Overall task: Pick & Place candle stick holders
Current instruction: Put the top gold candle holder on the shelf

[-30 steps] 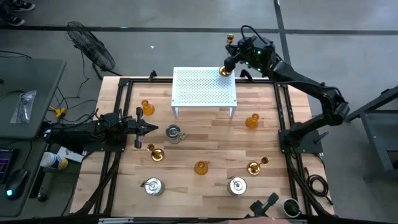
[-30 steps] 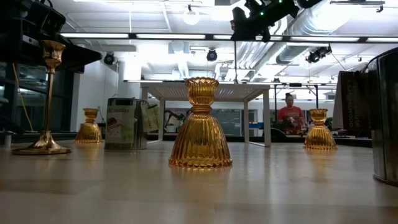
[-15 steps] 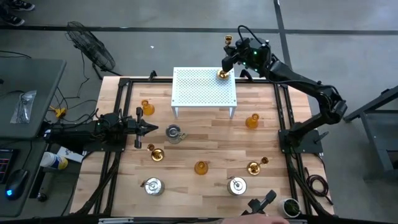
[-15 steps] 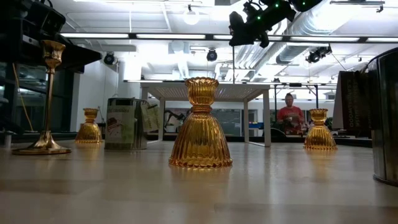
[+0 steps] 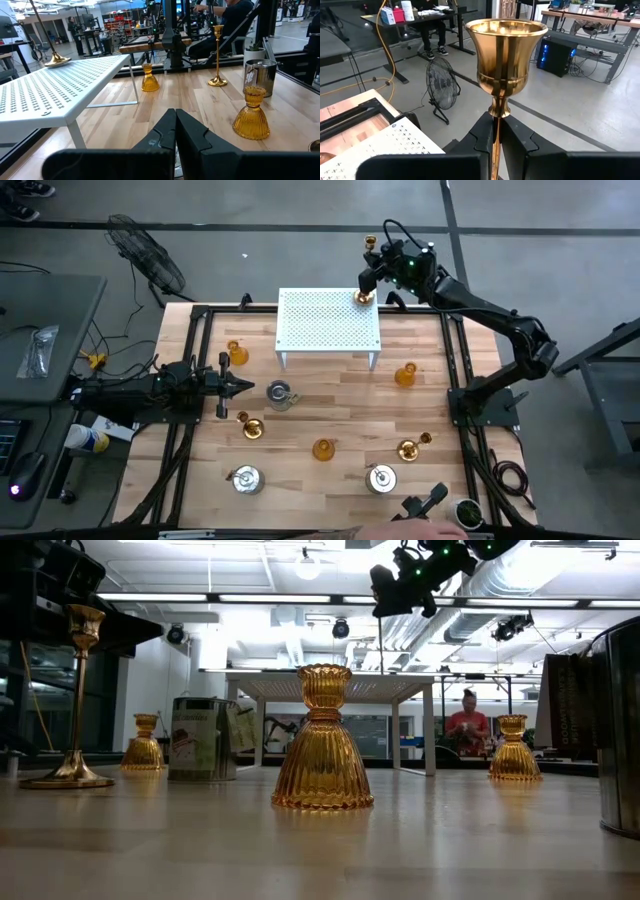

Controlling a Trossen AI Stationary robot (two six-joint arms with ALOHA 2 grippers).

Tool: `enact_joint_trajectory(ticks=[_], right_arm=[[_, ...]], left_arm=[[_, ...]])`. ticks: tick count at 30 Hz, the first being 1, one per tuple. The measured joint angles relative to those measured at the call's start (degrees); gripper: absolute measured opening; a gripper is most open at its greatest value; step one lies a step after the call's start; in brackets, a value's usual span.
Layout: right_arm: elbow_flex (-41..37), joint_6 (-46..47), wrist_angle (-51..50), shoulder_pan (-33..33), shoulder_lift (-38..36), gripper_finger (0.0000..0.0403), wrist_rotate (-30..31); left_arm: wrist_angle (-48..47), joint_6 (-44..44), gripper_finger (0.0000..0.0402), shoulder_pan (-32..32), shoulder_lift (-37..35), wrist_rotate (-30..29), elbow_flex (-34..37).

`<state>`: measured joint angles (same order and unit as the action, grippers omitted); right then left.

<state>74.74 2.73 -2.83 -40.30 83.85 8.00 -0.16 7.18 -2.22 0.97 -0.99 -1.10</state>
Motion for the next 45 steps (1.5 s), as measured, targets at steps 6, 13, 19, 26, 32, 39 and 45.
enact_joint_trajectory(ticks=[6, 13, 19, 26, 32, 39, 45], right_arm=[[0.00, 0.01, 0.00, -0.39, 0.00, 0.0016, -0.01], [0.00, 0.61, 0.00, -0.74, 0.00, 0.0016, -0.57], [0.00, 0.69, 0.21, -0.74, 0.66, 0.0016, -0.72], [0.00, 1.54, 1.01, -0.74, 1.03, 0.0016, -1.03], [-0.04, 1.54, 0.96, -1.06, 1.03, 0.0016, -1.02], [-0.51, 1.57, 1.41, -1.06, 1.03, 0.0016, -0.99], [-0.57, 1.57, 1.49, -1.06, 1.03, 0.0016, -0.95]], left_arm=[[0.01, 0.01, 0.0000, -0.01, 0.00, 0.00, 0.00], [0.01, 0.02, 0.0000, -0.02, 0.01, 0.00, 0.00], [0.02, 0.01, 0.0000, -0.01, 0.00, 0.00, 0.00], [0.00, 0.01, 0.0000, -0.01, 0.01, -0.01, 0.00], [0.02, 0.02, 0.0000, 0.00, 0.00, 0.00, 0.00], [0.02, 0.02, 0.0000, 0.00, 0.00, 0.02, 0.00], [0.02, 0.01, 0.0000, -0.01, 0.00, 0.04, 0.00]])
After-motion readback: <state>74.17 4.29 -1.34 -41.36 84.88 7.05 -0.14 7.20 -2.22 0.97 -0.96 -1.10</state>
